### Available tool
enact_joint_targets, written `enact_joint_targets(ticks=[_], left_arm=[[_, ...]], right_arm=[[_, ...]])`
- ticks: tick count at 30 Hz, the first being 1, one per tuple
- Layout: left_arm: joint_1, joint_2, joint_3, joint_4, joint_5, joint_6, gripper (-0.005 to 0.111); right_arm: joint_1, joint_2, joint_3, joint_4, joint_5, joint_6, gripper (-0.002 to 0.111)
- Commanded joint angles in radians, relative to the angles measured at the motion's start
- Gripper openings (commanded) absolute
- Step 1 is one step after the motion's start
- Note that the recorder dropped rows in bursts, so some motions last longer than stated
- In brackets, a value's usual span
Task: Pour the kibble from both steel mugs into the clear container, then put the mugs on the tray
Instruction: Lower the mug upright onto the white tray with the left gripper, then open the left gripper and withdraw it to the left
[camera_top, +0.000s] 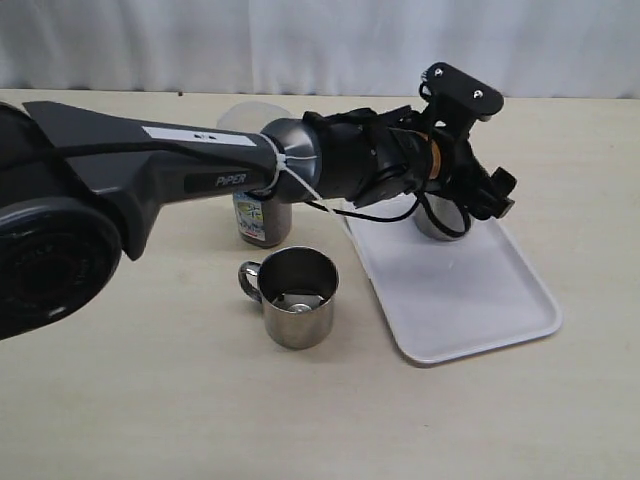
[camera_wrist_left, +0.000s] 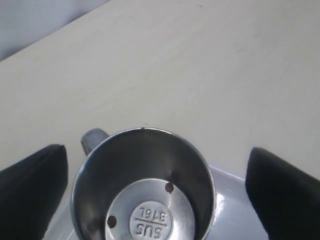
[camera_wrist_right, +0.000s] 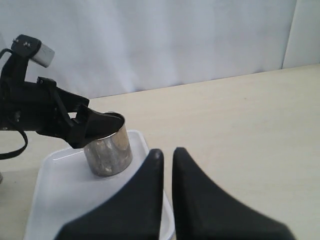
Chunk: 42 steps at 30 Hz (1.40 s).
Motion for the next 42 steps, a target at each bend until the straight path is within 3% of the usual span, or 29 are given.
enact_joint_targets(ticks=[1, 4, 10, 15, 19, 26, 30, 33, 38, 42], left_arm=[[-0.012, -0.065, -0.006, -0.002, 0.106, -0.007, 0.085], [-0.025, -0.116, -0.006, -0.006, 0.217, -0.007, 0.078], [-0.081, -0.244, -0.006, -0.003, 0.402, 0.026, 0.026], [-0.146, -0.385, 0.059, -0.002, 0.435, 0.086, 0.000], [-0.164, -0.535, 0.198, -0.002, 0.435, 0.097, 0.000], [-0.164, -0.965, 0.659, -0.061, 0.296, 0.092, 0.000], [-0.164, -1.221, 0.881, -0.097, 0.191, 0.093, 0.000], [-0.164, -1.415, 1.023, -0.100, 0.188, 0.093, 0.000], [-0.164, -1.674, 1.181, -0.135, 0.234, 0.093, 0.000], [-0.164, -1.828, 1.212, -0.135, 0.336, 0.093, 0.000]], right_arm=[[0.003, -0.003, 0.001, -0.001, -0.002, -0.003, 0.005], [0.003, -0.003, 0.001, -0.001, -0.002, -0.003, 0.005], [0.003, -0.003, 0.001, -0.001, -0.002, -0.003, 0.005], [0.003, -0.003, 0.001, -0.001, -0.002, -0.003, 0.005], [0.003, -0.003, 0.001, -0.001, -0.002, -0.003, 0.005], [0.003, -0.003, 0.001, -0.001, -0.002, -0.003, 0.005], [0.003, -0.003, 0.001, -0.001, -0.002, -0.003, 0.005], [0.003, -0.003, 0.001, -0.001, -0.002, -0.003, 0.005], [0.003, -0.003, 0.001, -0.001, -0.002, -0.003, 0.005], [0.003, -0.003, 0.001, -0.001, -0.002, -0.003, 0.005]])
